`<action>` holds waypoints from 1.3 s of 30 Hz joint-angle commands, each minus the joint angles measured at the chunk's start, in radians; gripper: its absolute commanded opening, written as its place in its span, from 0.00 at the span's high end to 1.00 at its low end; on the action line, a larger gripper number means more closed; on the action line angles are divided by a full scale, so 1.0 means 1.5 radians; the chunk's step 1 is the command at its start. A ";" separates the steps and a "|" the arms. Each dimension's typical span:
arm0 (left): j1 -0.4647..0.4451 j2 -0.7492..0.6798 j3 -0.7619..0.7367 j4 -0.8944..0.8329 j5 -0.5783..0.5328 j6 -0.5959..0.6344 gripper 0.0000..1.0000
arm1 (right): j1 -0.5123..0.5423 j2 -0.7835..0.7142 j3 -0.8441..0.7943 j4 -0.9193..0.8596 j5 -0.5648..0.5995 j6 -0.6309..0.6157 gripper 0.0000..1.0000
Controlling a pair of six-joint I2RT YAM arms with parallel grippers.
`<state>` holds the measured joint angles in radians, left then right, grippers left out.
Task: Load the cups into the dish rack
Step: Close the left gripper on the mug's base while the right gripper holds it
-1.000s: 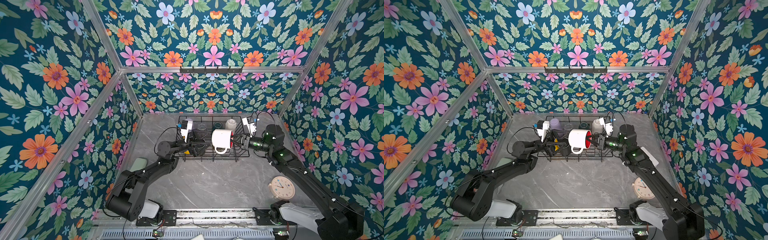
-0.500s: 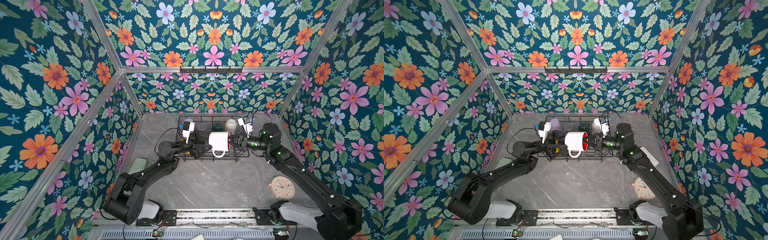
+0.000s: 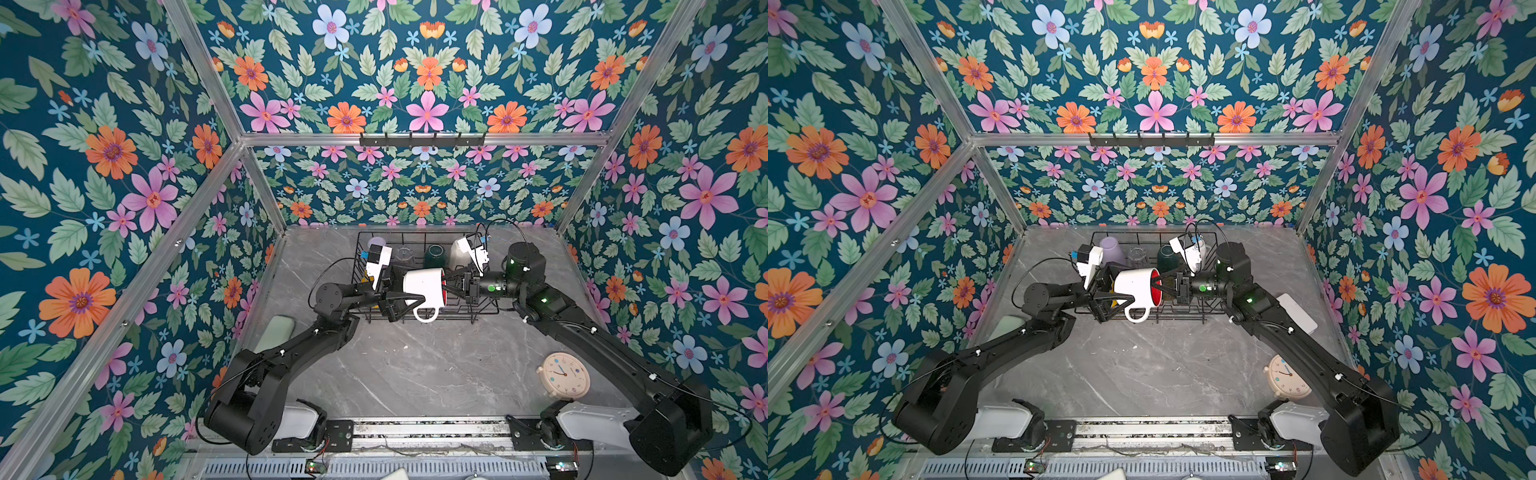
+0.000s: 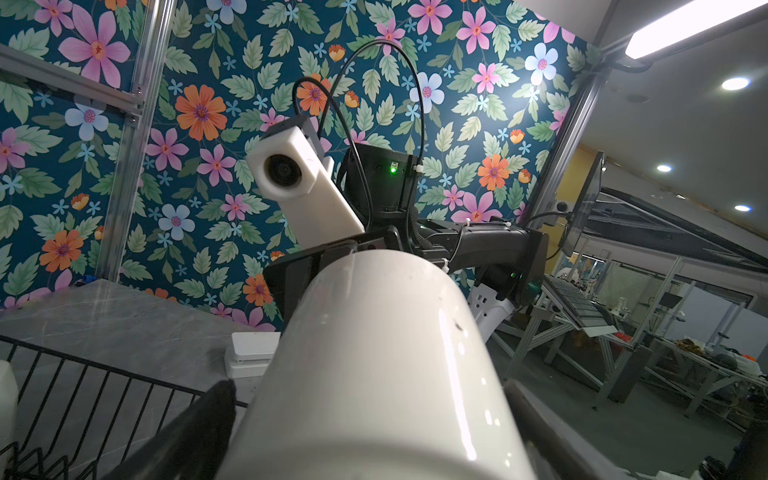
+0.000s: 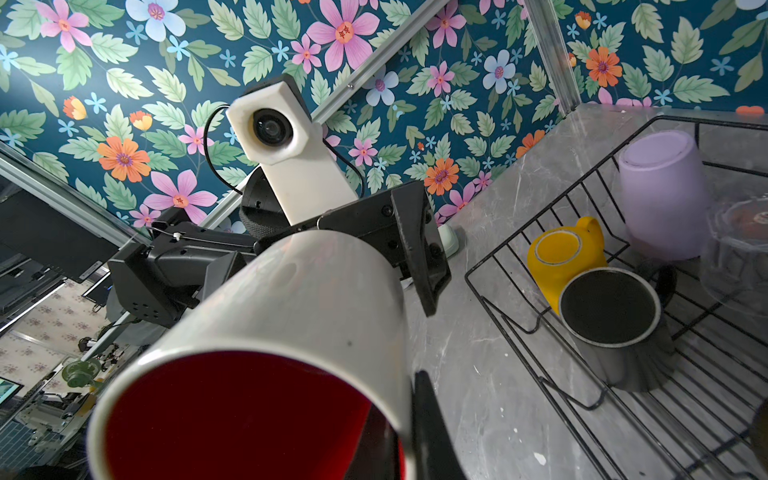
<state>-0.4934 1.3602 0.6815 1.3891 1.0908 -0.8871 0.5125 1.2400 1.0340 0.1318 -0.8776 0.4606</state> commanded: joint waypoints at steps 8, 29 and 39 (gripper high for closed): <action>-0.011 -0.004 0.005 -0.001 0.004 0.012 0.00 | 0.021 0.040 0.029 0.094 -0.023 -0.002 1.00; -0.018 -0.024 0.010 -0.010 0.026 0.015 0.43 | 0.036 0.069 0.042 0.096 0.011 0.014 0.92; -0.018 -0.073 0.029 -0.173 0.003 0.129 0.97 | 0.031 0.030 0.032 0.035 0.097 0.013 0.55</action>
<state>-0.5144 1.2766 0.7109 1.1728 1.0653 -0.8024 0.5671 1.3003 1.0851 0.1974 -0.8597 0.4652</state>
